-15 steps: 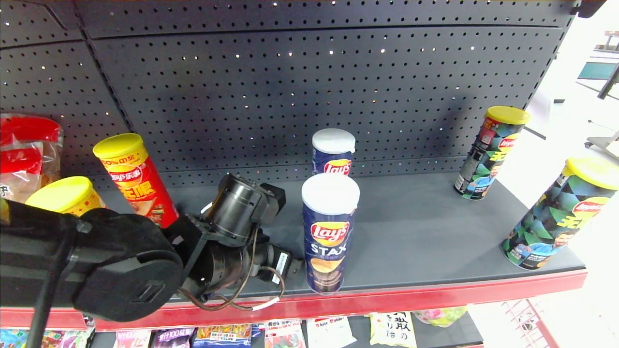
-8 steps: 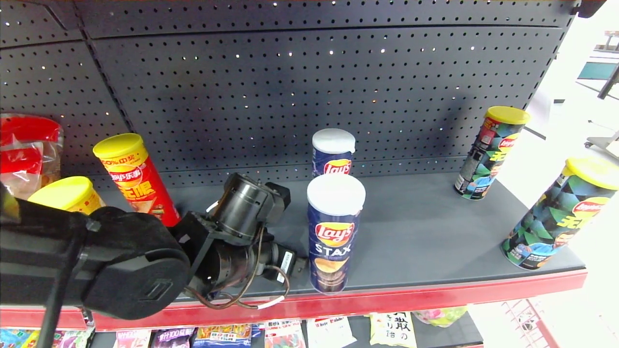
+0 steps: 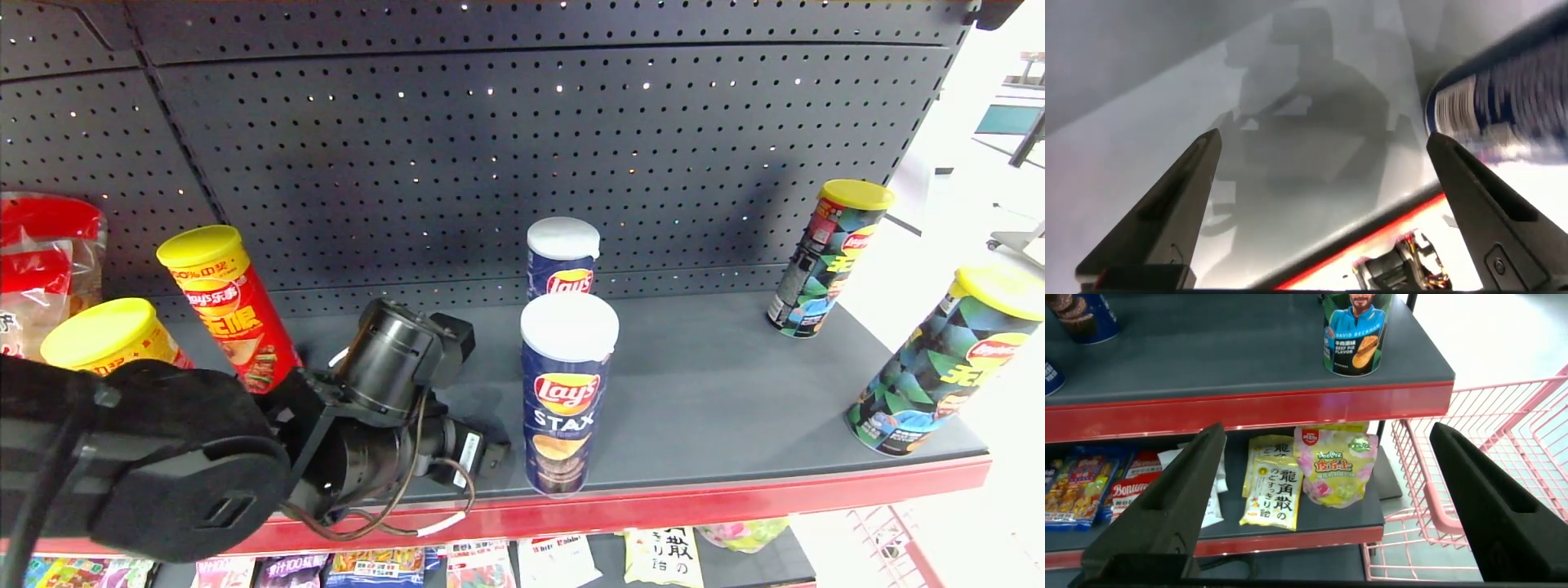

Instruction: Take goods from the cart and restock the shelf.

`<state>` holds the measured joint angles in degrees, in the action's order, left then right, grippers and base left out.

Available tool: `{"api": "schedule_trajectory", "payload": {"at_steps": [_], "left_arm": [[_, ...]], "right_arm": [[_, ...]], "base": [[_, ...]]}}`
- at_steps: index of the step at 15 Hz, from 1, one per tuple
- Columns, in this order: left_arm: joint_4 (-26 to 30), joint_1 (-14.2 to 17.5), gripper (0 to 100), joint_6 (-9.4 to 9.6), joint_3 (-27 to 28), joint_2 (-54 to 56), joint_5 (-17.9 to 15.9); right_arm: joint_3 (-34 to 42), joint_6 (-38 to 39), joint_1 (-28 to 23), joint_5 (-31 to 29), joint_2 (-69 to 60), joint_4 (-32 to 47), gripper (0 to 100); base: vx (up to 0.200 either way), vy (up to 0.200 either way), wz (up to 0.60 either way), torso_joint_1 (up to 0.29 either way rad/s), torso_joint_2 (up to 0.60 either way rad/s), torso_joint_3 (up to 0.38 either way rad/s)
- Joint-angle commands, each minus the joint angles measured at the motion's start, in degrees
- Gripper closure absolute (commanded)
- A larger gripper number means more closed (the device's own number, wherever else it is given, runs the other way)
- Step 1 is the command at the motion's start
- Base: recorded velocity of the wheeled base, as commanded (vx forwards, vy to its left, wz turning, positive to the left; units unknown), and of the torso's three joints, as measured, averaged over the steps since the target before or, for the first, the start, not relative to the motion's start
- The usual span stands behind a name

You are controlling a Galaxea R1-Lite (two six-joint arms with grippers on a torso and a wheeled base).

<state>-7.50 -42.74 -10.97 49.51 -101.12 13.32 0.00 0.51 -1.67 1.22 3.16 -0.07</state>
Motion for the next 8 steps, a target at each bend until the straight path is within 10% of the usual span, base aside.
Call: {"api": "schedule_trajectory", "payload": {"at_steps": [1,8], "left_arm": [[0.11,-0.15,0,-0.01,-2.57,5.67,-0.14],[4.60,-6.57,0,0.07,-11.01,26.50,-2.16]], "right_arm": [[0.00,0.02,0.00,0.01,0.01,-0.01,0],[0.00,0.02,0.18,0.19,-0.17,-0.01,0]], "base": [[0.000,0.000,0.00,0.000,0.00,0.000],[0.000,0.000,0.00,0.000,0.00,0.000]]}}
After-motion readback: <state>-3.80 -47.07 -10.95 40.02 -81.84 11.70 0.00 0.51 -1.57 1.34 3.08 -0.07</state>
